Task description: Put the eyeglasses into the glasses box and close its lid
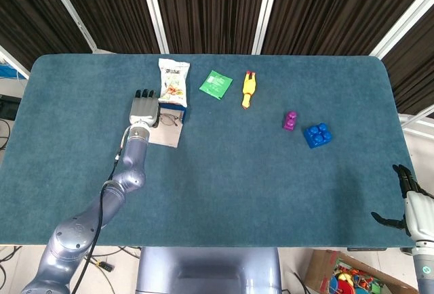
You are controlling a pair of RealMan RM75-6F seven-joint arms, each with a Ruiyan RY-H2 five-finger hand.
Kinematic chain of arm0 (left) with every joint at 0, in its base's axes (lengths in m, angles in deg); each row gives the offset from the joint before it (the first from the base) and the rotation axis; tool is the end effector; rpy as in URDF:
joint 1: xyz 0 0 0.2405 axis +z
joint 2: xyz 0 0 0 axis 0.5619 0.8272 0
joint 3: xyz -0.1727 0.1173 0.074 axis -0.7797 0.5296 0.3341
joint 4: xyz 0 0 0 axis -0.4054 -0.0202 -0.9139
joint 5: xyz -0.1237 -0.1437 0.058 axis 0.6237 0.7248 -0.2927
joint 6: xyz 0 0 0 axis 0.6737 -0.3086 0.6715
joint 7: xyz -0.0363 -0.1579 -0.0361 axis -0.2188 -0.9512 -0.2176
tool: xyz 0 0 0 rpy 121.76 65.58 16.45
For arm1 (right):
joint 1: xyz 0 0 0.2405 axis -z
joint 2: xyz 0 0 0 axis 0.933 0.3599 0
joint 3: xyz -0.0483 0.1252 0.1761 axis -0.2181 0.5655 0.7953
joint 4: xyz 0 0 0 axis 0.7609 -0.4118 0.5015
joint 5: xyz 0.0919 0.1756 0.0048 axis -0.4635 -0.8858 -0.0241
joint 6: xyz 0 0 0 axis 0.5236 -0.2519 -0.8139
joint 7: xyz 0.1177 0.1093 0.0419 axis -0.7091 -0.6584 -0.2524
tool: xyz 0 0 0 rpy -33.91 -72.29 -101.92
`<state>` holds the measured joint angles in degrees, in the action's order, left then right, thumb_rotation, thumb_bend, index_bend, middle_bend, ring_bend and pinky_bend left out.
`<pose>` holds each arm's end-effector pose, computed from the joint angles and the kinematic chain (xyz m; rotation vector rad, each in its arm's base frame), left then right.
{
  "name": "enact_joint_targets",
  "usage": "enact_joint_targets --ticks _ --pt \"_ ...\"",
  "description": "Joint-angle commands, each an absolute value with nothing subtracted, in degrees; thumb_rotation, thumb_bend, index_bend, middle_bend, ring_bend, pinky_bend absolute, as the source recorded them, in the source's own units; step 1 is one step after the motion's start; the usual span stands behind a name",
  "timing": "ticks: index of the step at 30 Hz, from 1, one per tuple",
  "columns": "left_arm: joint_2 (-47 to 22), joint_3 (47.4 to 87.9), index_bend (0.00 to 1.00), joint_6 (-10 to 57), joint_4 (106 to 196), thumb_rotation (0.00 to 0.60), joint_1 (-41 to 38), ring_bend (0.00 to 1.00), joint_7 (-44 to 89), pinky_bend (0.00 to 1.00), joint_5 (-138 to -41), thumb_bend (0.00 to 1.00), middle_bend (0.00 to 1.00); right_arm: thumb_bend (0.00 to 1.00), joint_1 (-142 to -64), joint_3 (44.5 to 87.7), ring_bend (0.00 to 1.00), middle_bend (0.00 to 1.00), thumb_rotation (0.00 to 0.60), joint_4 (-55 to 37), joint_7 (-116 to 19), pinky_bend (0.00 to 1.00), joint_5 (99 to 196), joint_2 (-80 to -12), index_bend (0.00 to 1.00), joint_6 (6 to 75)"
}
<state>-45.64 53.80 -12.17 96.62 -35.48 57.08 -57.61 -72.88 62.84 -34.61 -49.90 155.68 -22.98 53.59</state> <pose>-0.1257 0.4876 -0.0331 -1.5758 -0.9830 -0.5333 -0.2983 -0.2024 0.1642 1.1539 -1.1642 0.8335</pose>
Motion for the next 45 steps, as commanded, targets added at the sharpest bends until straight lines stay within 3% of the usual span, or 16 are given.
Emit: enact_joint_targets --ticks 1,6,11,19,25,27,28,29,32,35,37,45 --pt "-46.1 53.1 0.52 -12.6 95.9 0.600 -35.8 0.00 57.6 0.00 -57.5 0.45 0.09 0.13 -72.9 62.8 0.19 0.06 0.600 -34.7 -49.8 0.26 155.6 -22.9 0.00 53.6" --pt "-46.5 52.4 0.33 -13.6 95.2 0.600 -35.8 0.00 58.7 0.00 -57.8 0.44 0.08 0.14 -72.9 62.9 0.19 0.06 0.600 -34.8 -49.7 0.26 155.3 -22.9 0.00 53.4" --pt "-46.5 51.3 0.22 -14.6 95.4 0.600 -35.9 0.00 60.7 0.00 -57.5 0.45 0.07 0.14 -73.0 62.8 0.19 0.06 0.600 -34.9 -49.4 0.26 155.1 -22.8 0.00 53.3" --pt "-42.9 53.3 0.18 -5.1 104.1 0.600 -33.6 0.00 59.0 0.00 -64.4 0.44 0.07 0.14 -72.9 62.8 0.19 0.06 0.600 -35.0 -49.7 0.26 155.2 -22.7 0.00 53.2" --pt "-35.8 55.4 0.16 3.6 119.7 0.600 -27.1 0.00 56.5 0.02 -69.4 0.44 0.08 0.14 -72.9 62.7 0.19 0.06 0.600 -35.0 -49.7 0.26 155.2 -22.7 0.00 53.3" --pt "-31.8 56.4 0.16 6.7 128.2 0.600 -23.0 0.01 53.8 0.11 -71.3 0.44 0.12 0.14 -72.9 62.8 0.19 0.06 0.600 -35.1 -49.8 0.26 155.1 -22.6 0.00 53.3" --pt "-30.2 57.0 0.16 8.1 131.5 0.600 -21.3 0.05 52.5 0.22 -72.4 0.44 0.16 0.14 -72.9 62.8 0.19 0.07 0.600 -35.1 -49.9 0.26 155.2 -22.7 0.00 53.3" --pt "-28.4 57.7 0.16 9.1 135.0 0.600 -19.4 0.10 51.0 0.35 -73.6 0.44 0.21 0.14 -72.9 62.8 0.19 0.07 0.600 -35.1 -49.9 0.26 155.2 -22.7 0.00 53.3" --pt "-24.8 59.0 0.17 9.4 141.7 0.600 -16.1 0.27 47.1 0.57 -75.4 0.44 0.32 0.15 -73.0 62.8 0.19 0.07 0.600 -35.0 -49.6 0.26 155.2 -22.9 0.00 53.3" --pt "-23.0 59.2 0.18 8.6 144.8 0.600 -14.9 0.45 45.0 0.66 -75.8 0.45 0.42 0.15 -73.0 62.8 0.19 0.07 0.600 -35.0 -49.5 0.26 155.1 -22.9 0.00 53.3" --pt "-21.7 59.5 0.18 7.5 146.9 0.600 -14.1 0.52 43.7 0.69 -75.5 0.45 0.47 0.15 -73.0 62.8 0.19 0.07 0.600 -35.0 -49.5 0.26 155.1 -22.9 0.00 53.3" --pt "-19.7 60.6 0.13 6.0 150.6 0.600 -14.1 0.61 45.2 0.71 -71.6 0.50 0.62 0.15 -72.9 62.8 0.19 0.07 0.600 -35.0 -49.6 0.26 155.2 -22.9 0.00 53.5"
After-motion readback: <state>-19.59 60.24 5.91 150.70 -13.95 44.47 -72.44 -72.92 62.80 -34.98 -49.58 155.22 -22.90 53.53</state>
